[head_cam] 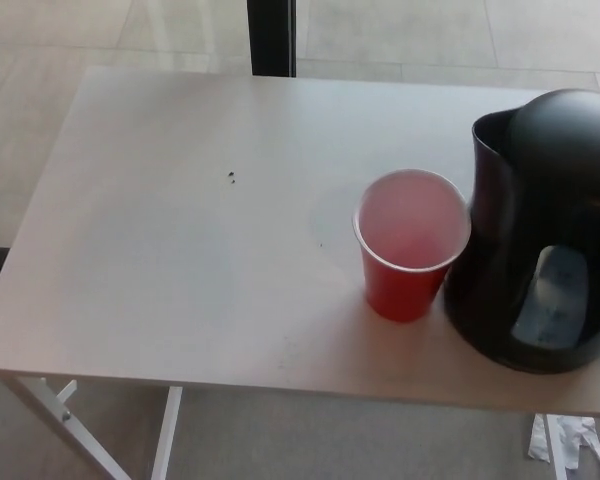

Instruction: The robot uses its right hand to lift up a kettle kept on the middle of the desk by its handle and tilt it into a glass kept next to it to pour out water

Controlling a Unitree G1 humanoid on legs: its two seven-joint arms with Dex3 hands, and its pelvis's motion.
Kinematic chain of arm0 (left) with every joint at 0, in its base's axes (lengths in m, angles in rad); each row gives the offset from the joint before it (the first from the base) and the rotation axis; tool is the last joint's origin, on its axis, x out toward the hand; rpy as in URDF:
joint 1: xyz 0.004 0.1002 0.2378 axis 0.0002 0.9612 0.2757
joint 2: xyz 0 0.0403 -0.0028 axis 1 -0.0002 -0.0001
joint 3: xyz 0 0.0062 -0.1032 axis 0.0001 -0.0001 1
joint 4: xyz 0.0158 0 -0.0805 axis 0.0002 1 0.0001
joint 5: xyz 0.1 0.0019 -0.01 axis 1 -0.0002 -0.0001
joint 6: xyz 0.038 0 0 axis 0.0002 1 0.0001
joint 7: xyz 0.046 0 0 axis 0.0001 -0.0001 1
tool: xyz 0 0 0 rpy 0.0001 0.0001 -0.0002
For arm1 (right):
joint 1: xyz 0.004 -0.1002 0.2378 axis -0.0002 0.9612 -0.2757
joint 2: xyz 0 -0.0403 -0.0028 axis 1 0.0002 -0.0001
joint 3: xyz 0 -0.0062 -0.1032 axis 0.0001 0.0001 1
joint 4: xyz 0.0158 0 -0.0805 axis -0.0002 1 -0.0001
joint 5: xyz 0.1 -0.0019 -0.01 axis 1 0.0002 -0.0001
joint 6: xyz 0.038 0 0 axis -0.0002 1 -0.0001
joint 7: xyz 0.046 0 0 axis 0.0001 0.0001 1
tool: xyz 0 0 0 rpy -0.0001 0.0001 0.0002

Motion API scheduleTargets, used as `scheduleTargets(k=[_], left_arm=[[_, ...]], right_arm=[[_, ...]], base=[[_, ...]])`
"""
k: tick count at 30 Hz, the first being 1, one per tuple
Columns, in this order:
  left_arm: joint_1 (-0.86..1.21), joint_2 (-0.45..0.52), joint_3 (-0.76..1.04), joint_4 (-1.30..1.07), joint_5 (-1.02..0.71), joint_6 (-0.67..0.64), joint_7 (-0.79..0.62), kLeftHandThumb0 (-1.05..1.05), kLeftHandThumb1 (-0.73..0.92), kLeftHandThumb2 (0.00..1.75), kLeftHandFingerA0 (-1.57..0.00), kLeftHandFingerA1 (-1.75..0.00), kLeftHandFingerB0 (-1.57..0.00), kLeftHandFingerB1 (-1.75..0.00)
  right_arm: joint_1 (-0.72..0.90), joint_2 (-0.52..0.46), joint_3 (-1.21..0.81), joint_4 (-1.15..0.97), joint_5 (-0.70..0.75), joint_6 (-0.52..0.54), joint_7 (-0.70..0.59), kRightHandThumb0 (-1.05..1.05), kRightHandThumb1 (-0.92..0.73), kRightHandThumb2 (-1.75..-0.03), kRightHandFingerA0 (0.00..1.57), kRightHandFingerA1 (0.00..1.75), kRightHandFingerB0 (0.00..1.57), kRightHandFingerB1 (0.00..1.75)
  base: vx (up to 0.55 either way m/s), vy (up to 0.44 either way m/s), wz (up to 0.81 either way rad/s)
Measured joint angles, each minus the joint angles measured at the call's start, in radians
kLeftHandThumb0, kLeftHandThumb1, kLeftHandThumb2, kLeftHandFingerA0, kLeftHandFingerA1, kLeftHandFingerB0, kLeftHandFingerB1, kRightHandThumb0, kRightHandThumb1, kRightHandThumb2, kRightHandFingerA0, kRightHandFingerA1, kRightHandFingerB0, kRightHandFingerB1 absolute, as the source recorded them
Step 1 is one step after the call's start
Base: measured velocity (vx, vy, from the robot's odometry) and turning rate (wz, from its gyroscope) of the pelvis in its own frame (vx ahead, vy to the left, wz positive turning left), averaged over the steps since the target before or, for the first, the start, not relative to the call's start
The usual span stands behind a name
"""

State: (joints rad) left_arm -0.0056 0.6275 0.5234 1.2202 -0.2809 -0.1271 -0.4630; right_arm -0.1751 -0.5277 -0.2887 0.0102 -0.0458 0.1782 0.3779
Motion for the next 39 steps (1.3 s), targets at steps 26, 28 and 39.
scheduleTargets(k=[26,28,39], left_arm=[[0.001,0.001,0.007,-0.012,-0.011,0.000,-0.004,-0.92,0.92,0.85,-0.44,-0.58,-0.33,-0.53],[0.002,0.000,0.007,-0.011,-0.012,0.000,-0.005,-0.87,0.92,0.83,-0.48,-0.58,-0.38,-0.53],[0.003,-0.002,0.007,-0.001,-0.016,0.000,-0.004,-0.91,0.92,0.84,-0.52,-0.60,-0.37,-0.53]], right_arm=[[0.019,-0.249,0.051,-0.122,-0.026,0.203,0.103,-0.65,-0.42,-0.67,0.00,0.00,0.00,0.02],[0.043,-0.232,0.053,-0.132,-0.030,0.210,0.094,-0.64,-0.42,-0.65,0.00,0.00,0.00,0.00],[0.131,-0.185,0.073,-0.158,-0.045,0.205,0.048,-0.85,-0.44,-0.71,0.00,0.00,0.00,0.00]], base=[[0.00,0.000,0.00],[0.00,0.000,0.00],[0.00,0.000,0.00]])
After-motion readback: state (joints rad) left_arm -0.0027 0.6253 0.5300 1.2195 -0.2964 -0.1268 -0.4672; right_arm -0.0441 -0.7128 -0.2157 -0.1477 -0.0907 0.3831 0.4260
